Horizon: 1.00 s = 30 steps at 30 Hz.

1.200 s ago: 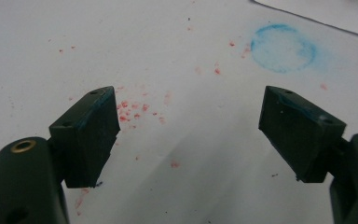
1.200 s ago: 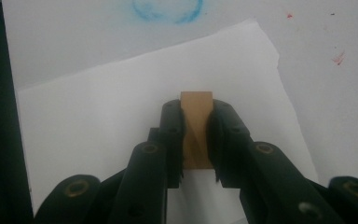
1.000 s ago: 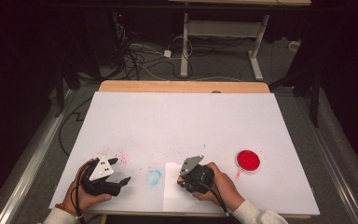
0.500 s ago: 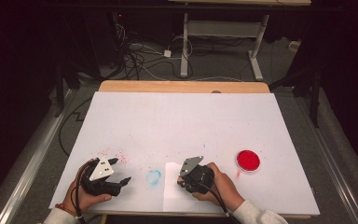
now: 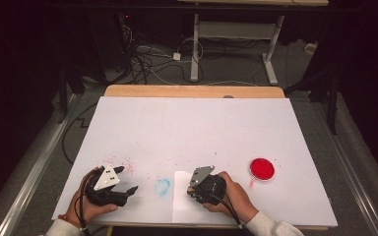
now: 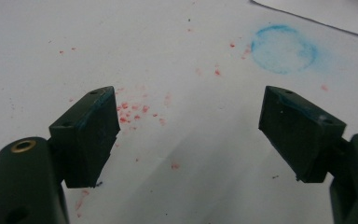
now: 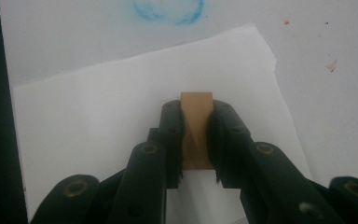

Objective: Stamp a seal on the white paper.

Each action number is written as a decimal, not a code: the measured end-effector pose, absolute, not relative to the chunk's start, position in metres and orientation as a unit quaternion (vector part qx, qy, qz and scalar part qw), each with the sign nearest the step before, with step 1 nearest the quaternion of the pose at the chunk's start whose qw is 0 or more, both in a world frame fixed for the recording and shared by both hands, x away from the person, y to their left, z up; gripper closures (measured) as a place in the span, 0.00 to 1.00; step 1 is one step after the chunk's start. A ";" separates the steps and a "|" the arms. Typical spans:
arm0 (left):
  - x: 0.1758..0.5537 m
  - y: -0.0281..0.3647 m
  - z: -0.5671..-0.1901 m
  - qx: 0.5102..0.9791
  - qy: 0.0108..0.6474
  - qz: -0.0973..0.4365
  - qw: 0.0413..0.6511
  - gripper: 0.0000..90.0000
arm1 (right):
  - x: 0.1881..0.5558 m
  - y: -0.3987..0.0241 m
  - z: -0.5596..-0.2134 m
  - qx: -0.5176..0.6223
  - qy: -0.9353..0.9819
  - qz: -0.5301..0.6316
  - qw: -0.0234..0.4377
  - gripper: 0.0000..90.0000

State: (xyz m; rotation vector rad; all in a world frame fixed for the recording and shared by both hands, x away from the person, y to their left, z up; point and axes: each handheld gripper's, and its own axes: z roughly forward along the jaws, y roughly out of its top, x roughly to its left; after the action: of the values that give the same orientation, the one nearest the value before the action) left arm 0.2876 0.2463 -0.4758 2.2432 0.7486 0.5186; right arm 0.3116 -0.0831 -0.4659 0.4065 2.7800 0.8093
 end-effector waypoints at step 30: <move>0.291 0.250 -0.477 0.864 0.294 0.196 0.358 0.21 | 0.315 -0.114 -0.426 0.158 0.926 0.318 0.131 0.85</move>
State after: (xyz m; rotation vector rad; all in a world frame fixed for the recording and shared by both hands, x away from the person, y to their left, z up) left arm 0.2914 0.2502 -0.4772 2.2292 0.7577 0.5068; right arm 0.3146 -0.1145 -0.4263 0.4578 2.6881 0.9232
